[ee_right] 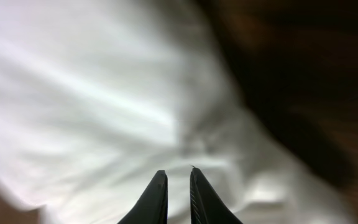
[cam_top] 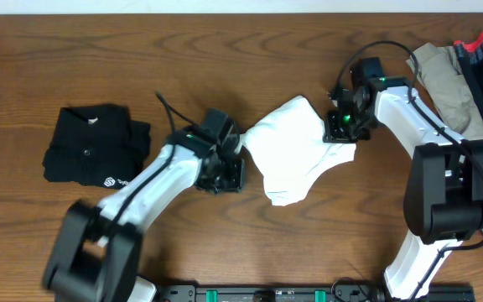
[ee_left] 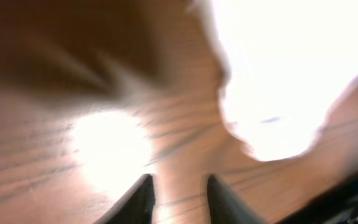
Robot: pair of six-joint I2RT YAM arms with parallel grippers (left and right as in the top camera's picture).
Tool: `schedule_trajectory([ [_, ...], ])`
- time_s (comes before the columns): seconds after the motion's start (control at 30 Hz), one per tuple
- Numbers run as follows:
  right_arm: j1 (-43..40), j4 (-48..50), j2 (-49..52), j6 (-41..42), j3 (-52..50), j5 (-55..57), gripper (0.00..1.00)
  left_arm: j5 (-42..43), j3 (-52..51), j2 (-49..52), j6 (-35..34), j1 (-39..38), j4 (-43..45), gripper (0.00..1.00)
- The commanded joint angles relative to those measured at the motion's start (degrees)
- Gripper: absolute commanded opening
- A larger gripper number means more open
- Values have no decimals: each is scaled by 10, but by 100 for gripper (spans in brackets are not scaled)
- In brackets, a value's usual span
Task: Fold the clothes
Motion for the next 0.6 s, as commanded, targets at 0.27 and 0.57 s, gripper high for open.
schedule_trajectory([
  [0.27,87,78,-18,116,-6,-108,1,-84,36,-125,38,50,61,49],
  [0.57,206,167,70,199,-20,25,1,-80,36,-125,38,98,27,48],
])
